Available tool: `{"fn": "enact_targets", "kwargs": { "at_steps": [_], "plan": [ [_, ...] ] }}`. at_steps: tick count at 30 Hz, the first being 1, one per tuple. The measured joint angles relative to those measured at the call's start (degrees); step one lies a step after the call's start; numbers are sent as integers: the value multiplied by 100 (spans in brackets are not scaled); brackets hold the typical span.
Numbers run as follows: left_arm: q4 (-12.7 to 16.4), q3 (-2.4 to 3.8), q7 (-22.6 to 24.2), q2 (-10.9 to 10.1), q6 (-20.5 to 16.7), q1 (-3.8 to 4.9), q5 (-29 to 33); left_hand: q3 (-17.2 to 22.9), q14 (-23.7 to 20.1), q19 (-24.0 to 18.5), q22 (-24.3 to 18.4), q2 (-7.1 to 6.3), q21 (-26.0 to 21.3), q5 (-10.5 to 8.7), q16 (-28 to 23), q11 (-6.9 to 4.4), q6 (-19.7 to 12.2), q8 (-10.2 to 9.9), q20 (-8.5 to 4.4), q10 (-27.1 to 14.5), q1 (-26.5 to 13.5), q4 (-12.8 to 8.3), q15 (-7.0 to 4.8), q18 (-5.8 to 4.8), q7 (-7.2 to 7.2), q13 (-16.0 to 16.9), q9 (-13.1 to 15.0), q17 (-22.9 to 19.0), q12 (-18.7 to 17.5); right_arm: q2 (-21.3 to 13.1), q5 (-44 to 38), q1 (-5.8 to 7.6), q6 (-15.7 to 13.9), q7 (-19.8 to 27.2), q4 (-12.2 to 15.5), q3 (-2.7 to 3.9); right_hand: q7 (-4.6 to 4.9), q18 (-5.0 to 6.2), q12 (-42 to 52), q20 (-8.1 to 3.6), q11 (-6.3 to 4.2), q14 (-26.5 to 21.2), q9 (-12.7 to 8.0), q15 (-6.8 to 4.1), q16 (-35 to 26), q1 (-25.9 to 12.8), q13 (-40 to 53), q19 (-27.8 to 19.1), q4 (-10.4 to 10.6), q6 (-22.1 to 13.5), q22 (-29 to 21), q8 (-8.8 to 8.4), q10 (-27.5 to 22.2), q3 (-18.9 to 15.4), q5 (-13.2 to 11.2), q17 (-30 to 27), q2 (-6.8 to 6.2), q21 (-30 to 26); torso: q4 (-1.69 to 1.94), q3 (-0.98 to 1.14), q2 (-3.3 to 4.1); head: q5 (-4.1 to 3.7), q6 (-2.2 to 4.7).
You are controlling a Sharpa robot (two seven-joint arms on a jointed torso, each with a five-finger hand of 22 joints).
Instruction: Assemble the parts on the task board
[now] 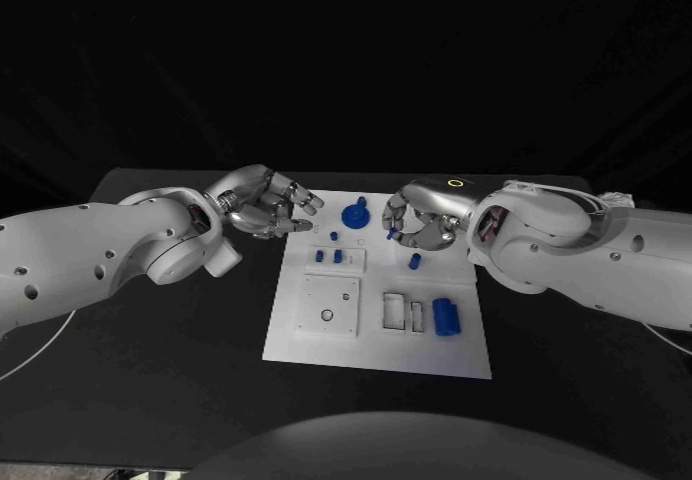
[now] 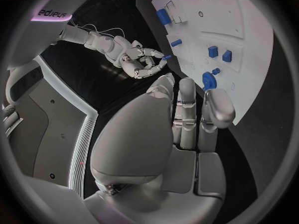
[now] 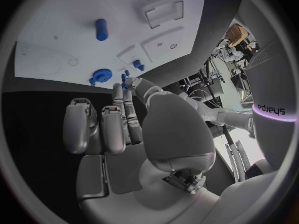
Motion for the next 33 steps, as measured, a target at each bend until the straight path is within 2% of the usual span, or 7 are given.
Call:
{"fn": "enact_targets", "kwargs": {
  "at_steps": [7,11,13,18,25,33],
  "plan": [
    [98,0,-95,-69,-258,-7,24,0,0,0,0,24,57,52,0,23,20,0,0,62,-23,0,0,0,20,-34,0,-31,0,470,-124,-121,171,51,-33,2,13,0,-21,21,0,0,0,0,0,0,-12,-21,0,-13,-1,0,0,0,0,-8,0,0,9,-4,2,185,0],
    [122,0,-183,-162,-484,-7,30,67,0,0,0,24,79,334,0,63,62,0,0,146,-23,-3,0,0,62,-99,0,-84,0,633,-196,-204,279,73,-105,2,19,0,-21,21,0,-21,11,21,0,24,-25,-22,-23,-19,-1,-29,0,23,-1,-32,-24,0,5,-4,1,288,0],
    [140,0,-242,-222,-612,-7,33,74,22,0,0,35,79,398,0,63,73,0,0,146,-33,-9,21,0,73,-117,1,-98,0,695,-240,-245,333,78,-127,2,19,0,-50,21,0,-21,11,21,0,24,-25,-21,-23,-19,-1,-29,0,23,-1,-39,-24,0,-1,-4,1,336,0],
    [163,0,-362,-291,-853,-7,52,89,22,0,0,46,79,427,24,44,82,0,0,166,-44,6,22,0,82,-128,1,-107,0,815,-329,-350,444,85,-169,1,19,0,-51,21,0,-21,11,21,-22,24,-30,-22,-23,-19,-1,-29,0,23,-1,-39,-24,0,-5,-1,-1,390,0],
    [177,0,-486,-253,-1084,-6,63,135,3,2,0,57,100,513,24,63,102,0,43,187,-93,-8,82,0,102,-165,1,-128,0,964,-416,-481,557,90,-253,0,19,0,-52,21,1,-21,9,20,-22,24,-34,-21,-23,-19,-1,-43,-1,23,-1,-41,-24,0,-8,-3,-3,458,0],
    [194,0,-567,-226,-1199,-6,62,135,3,2,0,52,100,514,24,63,102,0,42,186,-98,-9,82,0,102,-173,1,-135,0,1022,-480,-594,643,92,-366,0,19,0,-53,21,1,-21,8,20,-22,24,-37,-21,-39,-19,-2,-57,-1,39,-2,-50,-24,0,-7,-4,-1,492,0]
  ]
}}
